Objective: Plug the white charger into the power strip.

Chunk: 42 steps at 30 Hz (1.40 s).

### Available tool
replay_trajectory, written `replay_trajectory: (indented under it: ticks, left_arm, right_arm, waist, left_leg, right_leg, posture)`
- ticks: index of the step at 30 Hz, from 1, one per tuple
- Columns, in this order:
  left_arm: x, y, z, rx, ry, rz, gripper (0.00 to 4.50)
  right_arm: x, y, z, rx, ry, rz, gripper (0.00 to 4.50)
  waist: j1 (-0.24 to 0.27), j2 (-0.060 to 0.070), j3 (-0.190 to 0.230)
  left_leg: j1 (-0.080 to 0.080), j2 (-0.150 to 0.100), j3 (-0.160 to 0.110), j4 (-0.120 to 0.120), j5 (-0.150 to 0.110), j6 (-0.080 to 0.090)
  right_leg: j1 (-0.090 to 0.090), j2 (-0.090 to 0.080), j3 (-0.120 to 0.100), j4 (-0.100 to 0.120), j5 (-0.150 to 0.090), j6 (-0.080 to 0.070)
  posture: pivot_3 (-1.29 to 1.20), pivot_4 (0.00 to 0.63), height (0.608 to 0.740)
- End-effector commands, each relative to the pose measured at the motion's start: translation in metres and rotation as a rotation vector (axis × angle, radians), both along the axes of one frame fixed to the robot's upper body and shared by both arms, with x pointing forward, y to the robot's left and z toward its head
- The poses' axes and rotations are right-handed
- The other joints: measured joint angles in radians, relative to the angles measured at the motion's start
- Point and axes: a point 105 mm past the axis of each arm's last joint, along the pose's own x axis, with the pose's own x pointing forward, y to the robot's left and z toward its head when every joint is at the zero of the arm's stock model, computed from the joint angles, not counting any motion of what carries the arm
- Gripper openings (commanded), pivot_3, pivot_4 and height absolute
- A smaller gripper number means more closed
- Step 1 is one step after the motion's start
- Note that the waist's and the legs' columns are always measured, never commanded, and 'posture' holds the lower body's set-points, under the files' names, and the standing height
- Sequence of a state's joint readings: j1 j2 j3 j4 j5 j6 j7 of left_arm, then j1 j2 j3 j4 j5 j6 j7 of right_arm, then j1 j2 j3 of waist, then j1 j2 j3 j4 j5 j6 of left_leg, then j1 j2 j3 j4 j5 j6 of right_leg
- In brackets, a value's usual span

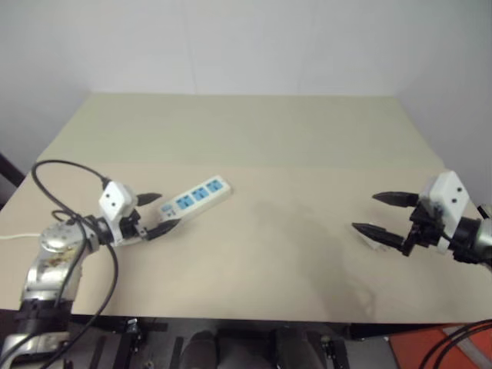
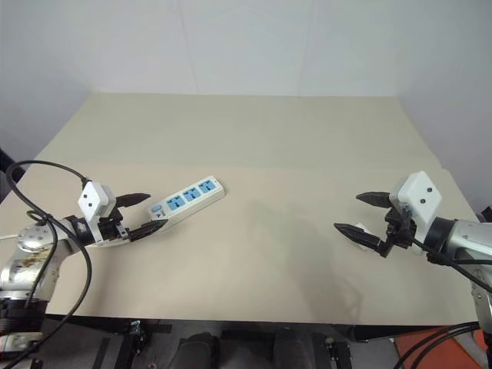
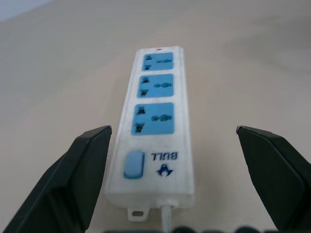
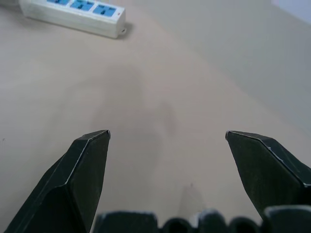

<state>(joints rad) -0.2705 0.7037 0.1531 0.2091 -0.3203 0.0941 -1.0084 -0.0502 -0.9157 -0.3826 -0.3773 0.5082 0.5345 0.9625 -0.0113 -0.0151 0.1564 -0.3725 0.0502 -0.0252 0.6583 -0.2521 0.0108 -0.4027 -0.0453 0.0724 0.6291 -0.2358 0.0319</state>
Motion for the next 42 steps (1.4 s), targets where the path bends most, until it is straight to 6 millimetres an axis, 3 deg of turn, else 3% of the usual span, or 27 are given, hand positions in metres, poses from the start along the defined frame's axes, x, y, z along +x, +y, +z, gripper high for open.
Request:
replay_trajectory:
  ticks: [1, 17, 28, 32, 42]
  left_arm:
    - [0.009, 0.003, 0.004, 0.003, -0.068, -0.004, 4.5]
    - [0.029, -0.008, -0.032, 0.023, -0.015, -0.057, 4.5]
    - [0.026, -0.012, -0.052, 0.013, 0.06, -0.083, 4.5]
    - [0.022, -0.013, -0.056, 0.003, 0.086, -0.096, 3.33]
    - [0.019, -0.031, -0.054, -0.022, 0.105, -0.174, 3.34]
  right_arm:
    - [-0.002, 0.008, 0.009, 0.013, -0.032, 0.024, 4.47]
    - [-0.009, 0.014, 0.02, 0.055, -0.044, 0.027, 4.47]
    - [-0.009, 0.014, 0.024, 0.05, -0.05, 0.024, 4.47]
    - [-0.008, 0.015, 0.025, 0.045, -0.055, 0.024, 4.5]
    - [-0.005, 0.013, 0.03, 0.045, -0.06, 0.022, 4.5]
  waist:
    - [0.0, 0.0, 0.0]
    - [-0.002, 0.0, 0.0]
    - [-0.001, 0.003, -0.002]
    - [-0.001, 0.003, -0.002]
    - [0.0, 0.003, -0.002]
  left_leg:
    - [0.0, 0.0, 0.0, 0.0, 0.0, 0.0]
    - [-0.001, 0.0, 0.0, 0.0, 0.0, 0.0]
    - [0.001, 0.0, 0.0, 0.0, 0.0, 0.0]
    - [0.001, 0.0, 0.0, 0.0, 0.0, 0.0]
    - [0.001, 0.0, 0.0, 0.0, 0.0, 0.0]
  right_leg:
    - [0.0, 0.0, 0.0, 0.0, 0.0, 0.0]
    - [0.0, 0.0, 0.0, 0.0, 0.0, 0.001]
    - [0.001, 0.0, 0.0, 0.0, 0.0, 0.001]
    - [0.001, 0.0, 0.0, 0.0, 0.0, 0.002]
    - [0.001, 0.0, 0.0, 0.0, 0.0, 0.002]
  posture:
    - [0.0, 0.15, 0.74]
    - [0.0, 0.15, 0.74]
    - [0.0, 0.15, 0.74]
    - [0.0, 0.15, 0.74]
    - [0.0, 0.15, 0.74]
